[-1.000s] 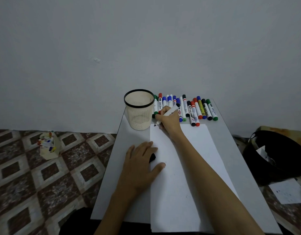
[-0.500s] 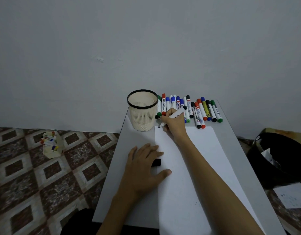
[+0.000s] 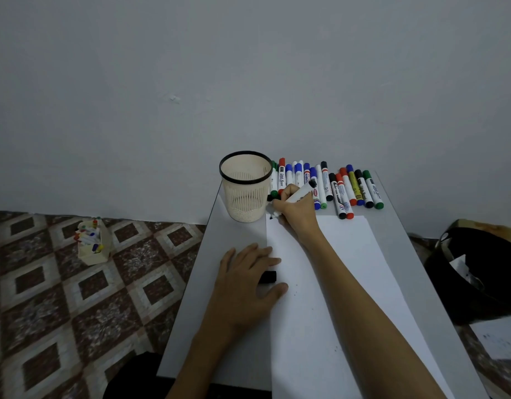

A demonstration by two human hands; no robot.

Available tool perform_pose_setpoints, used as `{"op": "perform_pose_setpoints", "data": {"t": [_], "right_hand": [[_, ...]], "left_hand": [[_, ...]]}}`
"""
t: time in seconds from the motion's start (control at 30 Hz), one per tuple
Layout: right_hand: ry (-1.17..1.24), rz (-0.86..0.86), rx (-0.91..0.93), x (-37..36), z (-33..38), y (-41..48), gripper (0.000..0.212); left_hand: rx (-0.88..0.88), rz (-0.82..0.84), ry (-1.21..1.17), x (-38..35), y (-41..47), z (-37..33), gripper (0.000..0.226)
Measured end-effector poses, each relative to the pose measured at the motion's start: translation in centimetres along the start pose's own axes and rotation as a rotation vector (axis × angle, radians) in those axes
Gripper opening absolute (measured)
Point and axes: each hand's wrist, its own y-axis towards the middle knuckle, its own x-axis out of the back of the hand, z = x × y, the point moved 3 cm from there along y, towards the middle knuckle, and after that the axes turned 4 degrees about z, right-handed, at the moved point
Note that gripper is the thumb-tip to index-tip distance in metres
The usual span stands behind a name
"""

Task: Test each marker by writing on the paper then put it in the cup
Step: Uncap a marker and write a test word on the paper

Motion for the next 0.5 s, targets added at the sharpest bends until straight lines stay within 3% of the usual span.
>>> {"op": "perform_pose_setpoints", "data": {"t": [0.5], "right_hand": [[-0.065,0.006,0.054,-0.33,0.15,-0.27,0.032]], "left_hand": [[0.008,-0.005,-0.006,0.05,-0.03,-0.01,0.049]]}}
